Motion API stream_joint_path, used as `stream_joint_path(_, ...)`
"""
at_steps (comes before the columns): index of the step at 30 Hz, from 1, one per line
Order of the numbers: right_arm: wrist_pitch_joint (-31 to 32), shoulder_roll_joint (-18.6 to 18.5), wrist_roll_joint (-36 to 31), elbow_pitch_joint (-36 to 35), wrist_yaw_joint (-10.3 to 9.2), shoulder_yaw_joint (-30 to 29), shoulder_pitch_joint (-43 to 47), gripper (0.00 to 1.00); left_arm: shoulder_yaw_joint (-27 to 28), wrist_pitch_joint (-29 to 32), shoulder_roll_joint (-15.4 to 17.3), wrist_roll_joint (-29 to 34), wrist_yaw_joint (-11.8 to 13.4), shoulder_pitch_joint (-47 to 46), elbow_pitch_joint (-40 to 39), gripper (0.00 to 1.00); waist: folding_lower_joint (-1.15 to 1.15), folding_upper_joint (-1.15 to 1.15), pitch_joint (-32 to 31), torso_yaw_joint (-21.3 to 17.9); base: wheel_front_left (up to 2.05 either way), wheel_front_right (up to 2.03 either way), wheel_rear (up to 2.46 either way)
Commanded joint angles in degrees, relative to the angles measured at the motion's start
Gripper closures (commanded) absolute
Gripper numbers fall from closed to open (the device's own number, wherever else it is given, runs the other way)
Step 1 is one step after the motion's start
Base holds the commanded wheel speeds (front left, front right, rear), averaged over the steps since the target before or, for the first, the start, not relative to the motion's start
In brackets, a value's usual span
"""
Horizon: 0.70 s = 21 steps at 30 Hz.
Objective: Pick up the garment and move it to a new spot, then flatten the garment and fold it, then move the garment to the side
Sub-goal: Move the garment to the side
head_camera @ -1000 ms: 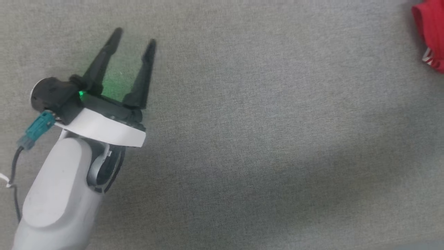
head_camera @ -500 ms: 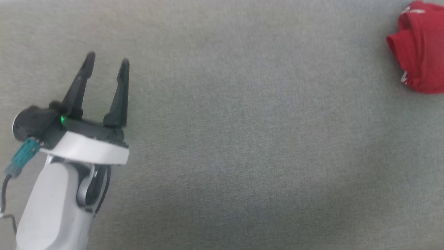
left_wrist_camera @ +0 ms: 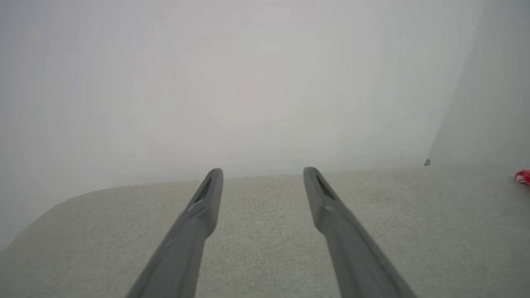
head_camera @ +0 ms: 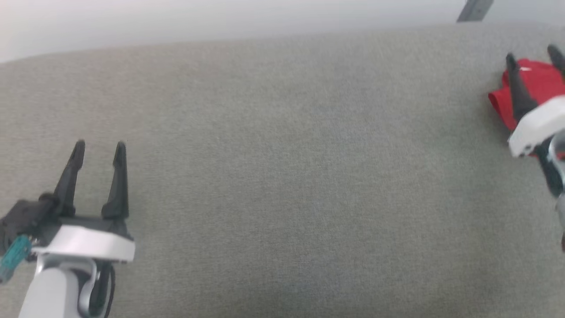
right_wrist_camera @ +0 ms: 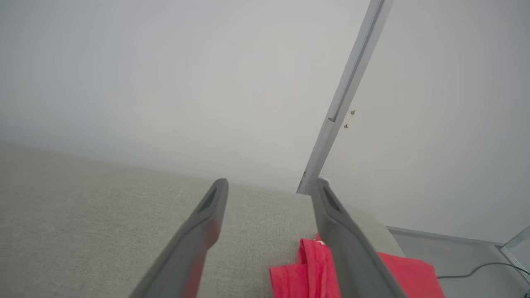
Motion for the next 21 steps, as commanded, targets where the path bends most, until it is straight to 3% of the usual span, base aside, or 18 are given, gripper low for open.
stream_joint_path(1,-0.56,0.14,0.43,-1.38,-0.02,-0.13,2.30,0.00,0.77,0.02,-0.06,0.57,0.05,1.25,-0.06,0.00,0.00,0.00,-1.52,0.99,0.00,0.00,0.00)
stream_joint_path(8,-1.04,1.56,-1.46,-10.96,-0.02,-3.49,12.29,0.00,4.18,0.02,-0.49,0.56,0.05,6.89,-1.11,0.00,0.00,0.00,-3.97,1.66,0.00,0.00,0.00)
stream_joint_path(21,-1.06,9.34,-5.22,-25.66,-0.02,-14.23,31.45,0.00,8.04,0.03,-0.70,-0.52,0.05,13.33,-0.29,0.00,0.00,0.00,-7.08,2.43,0.00,0.00,0.00)
